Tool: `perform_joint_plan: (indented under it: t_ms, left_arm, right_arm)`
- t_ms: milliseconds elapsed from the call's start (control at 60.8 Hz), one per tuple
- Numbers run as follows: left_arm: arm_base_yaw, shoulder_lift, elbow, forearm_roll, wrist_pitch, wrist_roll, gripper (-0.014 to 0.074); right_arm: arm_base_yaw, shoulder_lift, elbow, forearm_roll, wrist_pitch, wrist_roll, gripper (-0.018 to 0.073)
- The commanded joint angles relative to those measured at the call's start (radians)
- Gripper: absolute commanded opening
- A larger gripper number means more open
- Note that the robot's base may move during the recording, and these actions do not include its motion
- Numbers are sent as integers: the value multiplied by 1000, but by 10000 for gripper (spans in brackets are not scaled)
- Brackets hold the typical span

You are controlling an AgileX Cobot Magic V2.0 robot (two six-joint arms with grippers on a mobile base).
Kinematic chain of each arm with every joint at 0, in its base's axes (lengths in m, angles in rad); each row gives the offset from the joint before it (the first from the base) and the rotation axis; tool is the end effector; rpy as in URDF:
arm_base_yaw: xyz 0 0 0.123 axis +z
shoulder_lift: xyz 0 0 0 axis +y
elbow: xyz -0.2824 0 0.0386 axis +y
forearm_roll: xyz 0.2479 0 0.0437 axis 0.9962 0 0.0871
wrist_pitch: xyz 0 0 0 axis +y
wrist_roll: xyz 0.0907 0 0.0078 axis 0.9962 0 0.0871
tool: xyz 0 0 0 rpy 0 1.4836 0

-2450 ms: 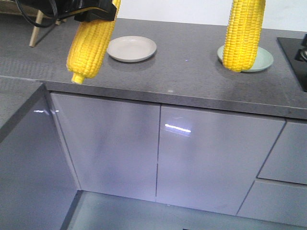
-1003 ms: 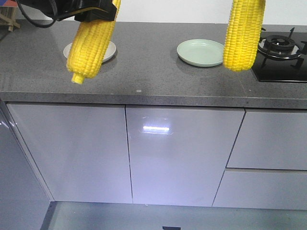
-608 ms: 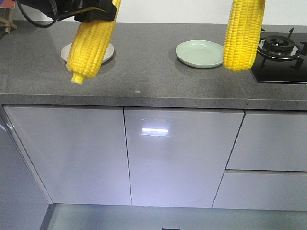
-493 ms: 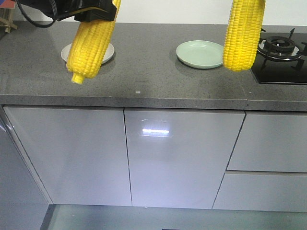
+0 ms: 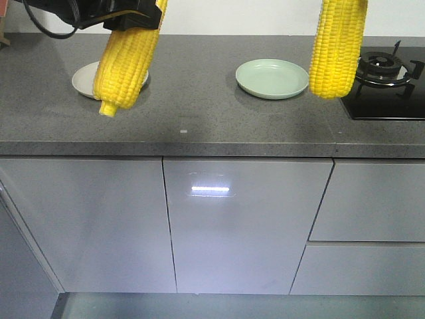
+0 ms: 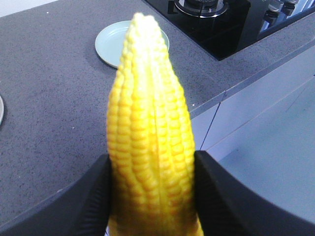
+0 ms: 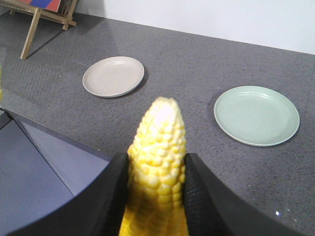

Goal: Distribute corn equally
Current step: 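Drive toward the counter with the empty cream and green plates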

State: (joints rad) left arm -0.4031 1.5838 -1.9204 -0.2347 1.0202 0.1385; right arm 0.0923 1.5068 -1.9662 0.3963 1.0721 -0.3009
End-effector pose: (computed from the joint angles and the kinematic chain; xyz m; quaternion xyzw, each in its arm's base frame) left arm 0.3022 -0.1485 0.4787 0.2276 0.8476 -0.1772 0.4455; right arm 0.2946 0.0583 0.5159 -0.1706 0.8323 0.1448 0.5072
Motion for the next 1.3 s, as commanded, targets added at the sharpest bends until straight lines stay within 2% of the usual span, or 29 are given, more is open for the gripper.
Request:
perform_joint_plan:
  t_ms: [0,1283]
  left_arm:
    - [1,-36,-30,-19,-63,-8,-6]
    - [1,-36,-30,-19,-63,-8,-6]
  right_arm:
    - [-3,-35,-30,20,-67,-8,-5]
    - [-3,-35,-30,20,-67,-8,-5]
